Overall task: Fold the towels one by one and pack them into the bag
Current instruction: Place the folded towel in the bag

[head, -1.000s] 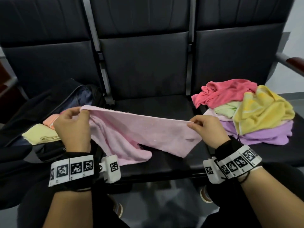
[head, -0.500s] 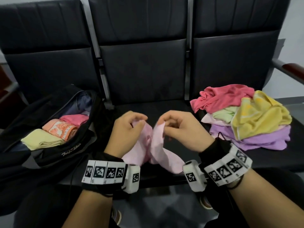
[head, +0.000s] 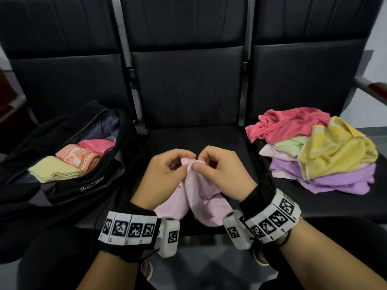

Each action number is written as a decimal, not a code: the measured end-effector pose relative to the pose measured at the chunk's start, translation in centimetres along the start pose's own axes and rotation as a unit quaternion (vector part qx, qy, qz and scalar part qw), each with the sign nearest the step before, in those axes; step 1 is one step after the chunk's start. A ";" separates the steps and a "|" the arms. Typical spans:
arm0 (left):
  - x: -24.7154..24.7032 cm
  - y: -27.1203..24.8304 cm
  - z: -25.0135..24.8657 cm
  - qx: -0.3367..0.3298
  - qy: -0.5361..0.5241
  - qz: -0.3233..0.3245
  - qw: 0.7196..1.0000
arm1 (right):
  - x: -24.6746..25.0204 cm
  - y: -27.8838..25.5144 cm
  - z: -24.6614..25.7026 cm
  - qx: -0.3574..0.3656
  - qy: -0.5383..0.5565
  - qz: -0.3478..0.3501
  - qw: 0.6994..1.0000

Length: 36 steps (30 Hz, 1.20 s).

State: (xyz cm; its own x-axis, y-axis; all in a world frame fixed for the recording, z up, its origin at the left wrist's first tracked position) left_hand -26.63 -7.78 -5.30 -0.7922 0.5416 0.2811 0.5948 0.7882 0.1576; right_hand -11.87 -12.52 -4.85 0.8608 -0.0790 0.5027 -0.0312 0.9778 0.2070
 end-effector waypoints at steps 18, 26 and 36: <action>1.9 -0.9 -1.2 -0.100 0.099 -0.089 0.986 | -0.5 -0.3 -1.5 -0.007 -0.007 0.061 0.998; 7.7 -2.1 -3.4 -0.149 0.107 -0.211 0.960 | -1.4 -2.4 -9.0 -0.068 -0.259 0.215 0.939; 10.6 -2.5 -3.4 -0.140 0.135 -0.262 0.945 | 0.3 -1.9 -9.1 -0.037 -0.373 0.217 0.901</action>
State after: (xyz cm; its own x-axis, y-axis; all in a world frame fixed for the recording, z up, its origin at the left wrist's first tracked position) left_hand -36.09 -5.04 0.55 -0.9471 -0.0263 0.3199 0.1725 0.7988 0.5763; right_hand -6.95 -12.62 -12.67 0.1935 0.2318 0.9533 -0.2251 0.9563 -0.1868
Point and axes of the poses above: each hand's wrist, its own y-axis towards the middle knuckle, its own x-axis out of the back of the hand, z = x × y, the point moved 7 cm from there along y, towards the middle knuckle, and after that the axes turned 8 degrees about z, right-handed, at the moved point
